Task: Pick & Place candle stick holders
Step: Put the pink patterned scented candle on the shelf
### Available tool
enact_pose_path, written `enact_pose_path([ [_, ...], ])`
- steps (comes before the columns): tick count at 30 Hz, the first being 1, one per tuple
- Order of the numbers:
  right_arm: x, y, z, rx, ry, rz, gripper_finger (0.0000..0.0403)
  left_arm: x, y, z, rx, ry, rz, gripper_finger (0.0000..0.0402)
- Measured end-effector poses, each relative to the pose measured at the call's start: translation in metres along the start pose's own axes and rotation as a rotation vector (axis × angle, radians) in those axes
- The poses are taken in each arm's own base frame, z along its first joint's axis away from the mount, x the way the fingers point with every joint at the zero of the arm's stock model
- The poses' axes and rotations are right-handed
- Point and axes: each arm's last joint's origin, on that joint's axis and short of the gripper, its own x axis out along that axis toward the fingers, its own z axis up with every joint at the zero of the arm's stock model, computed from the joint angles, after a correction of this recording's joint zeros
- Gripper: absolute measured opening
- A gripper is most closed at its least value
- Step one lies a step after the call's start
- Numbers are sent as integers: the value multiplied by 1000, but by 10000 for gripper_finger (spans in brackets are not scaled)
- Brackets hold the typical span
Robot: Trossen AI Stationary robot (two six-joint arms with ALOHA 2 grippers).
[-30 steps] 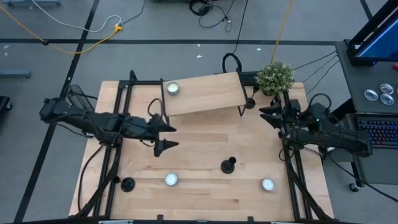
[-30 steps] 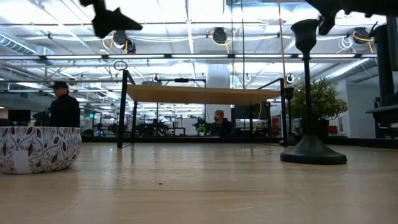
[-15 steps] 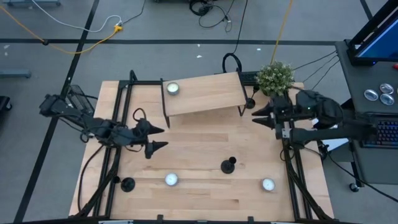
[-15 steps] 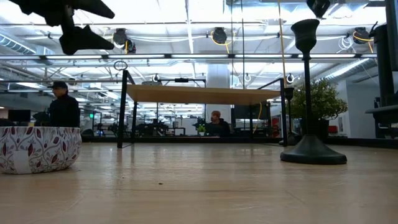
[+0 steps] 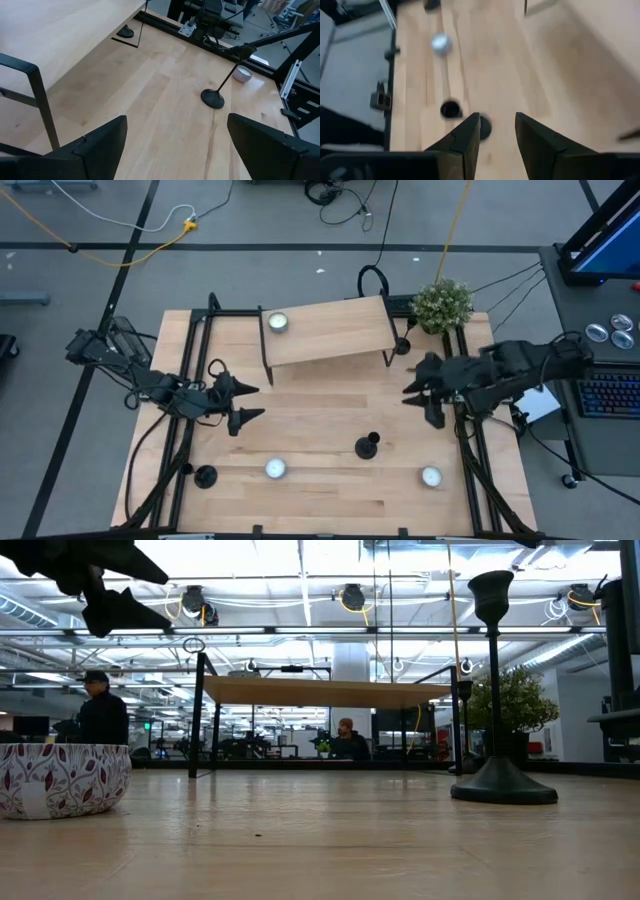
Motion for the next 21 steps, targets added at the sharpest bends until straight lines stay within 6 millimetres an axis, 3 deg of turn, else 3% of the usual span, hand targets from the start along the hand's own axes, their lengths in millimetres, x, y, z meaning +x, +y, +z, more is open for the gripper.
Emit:
enact_pose_path([
  [11,29,28,-30,218,426,-49,116,-10,8,-2,23,14,-23,351],
  [21,43,55,-55,435,676,-70,116,-12,12,-3,35,36,-11,351],
])
